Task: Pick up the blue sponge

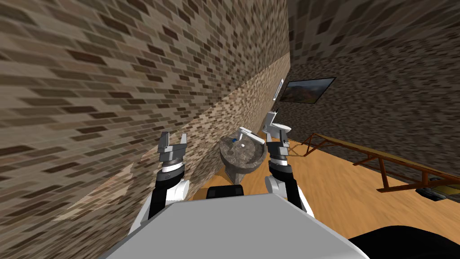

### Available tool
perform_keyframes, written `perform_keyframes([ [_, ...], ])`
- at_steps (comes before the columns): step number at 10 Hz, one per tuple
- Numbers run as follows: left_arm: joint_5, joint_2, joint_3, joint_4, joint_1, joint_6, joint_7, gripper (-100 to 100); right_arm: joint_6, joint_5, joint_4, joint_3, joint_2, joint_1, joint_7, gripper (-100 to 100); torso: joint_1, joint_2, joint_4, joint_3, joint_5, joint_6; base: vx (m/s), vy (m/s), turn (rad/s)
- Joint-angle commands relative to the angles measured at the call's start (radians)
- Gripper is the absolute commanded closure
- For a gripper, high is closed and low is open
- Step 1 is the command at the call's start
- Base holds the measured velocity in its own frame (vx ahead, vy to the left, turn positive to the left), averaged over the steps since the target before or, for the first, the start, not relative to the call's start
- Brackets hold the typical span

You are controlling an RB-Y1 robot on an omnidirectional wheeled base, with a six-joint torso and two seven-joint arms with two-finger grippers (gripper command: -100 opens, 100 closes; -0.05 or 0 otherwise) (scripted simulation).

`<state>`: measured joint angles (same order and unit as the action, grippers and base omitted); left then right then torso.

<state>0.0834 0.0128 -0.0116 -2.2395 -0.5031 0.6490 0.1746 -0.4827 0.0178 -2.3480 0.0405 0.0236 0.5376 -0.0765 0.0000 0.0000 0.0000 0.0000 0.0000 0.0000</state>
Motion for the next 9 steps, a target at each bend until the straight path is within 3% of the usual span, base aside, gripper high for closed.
perform_keyframes([
  [1,0.000,0.000,0.000,0.000,0.000,0.000,0.000,0,0.008,0.011,0.010,0.009,0.032,0.009,0.012,-100,0.000,0.000,0.000,0.000,0.000,0.000,-0.007,0.012,0.052],
  [6,0.000,0.000,0.000,0.000,0.000,0.000,0.000,0,0.063,0.094,0.095,0.073,0.176,0.076,0.104,-100,0.003,0.002,0.000,0.001,0.001,0.000,-0.020,0.041,0.119],
  [7,0.000,0.000,0.000,0.000,0.000,0.000,0.000,0,0.063,0.094,0.095,0.073,0.179,0.076,0.104,-100,0.003,0.002,0.000,0.001,0.001,0.000,-0.018,0.036,0.043],
  [9,0.000,0.000,0.000,0.000,0.000,0.000,0.000,0,0.089,0.145,0.148,0.105,0.248,0.117,0.160,-100,0.002,0.001,0.000,0.001,0.000,0.000,-0.014,0.047,0.202],
])
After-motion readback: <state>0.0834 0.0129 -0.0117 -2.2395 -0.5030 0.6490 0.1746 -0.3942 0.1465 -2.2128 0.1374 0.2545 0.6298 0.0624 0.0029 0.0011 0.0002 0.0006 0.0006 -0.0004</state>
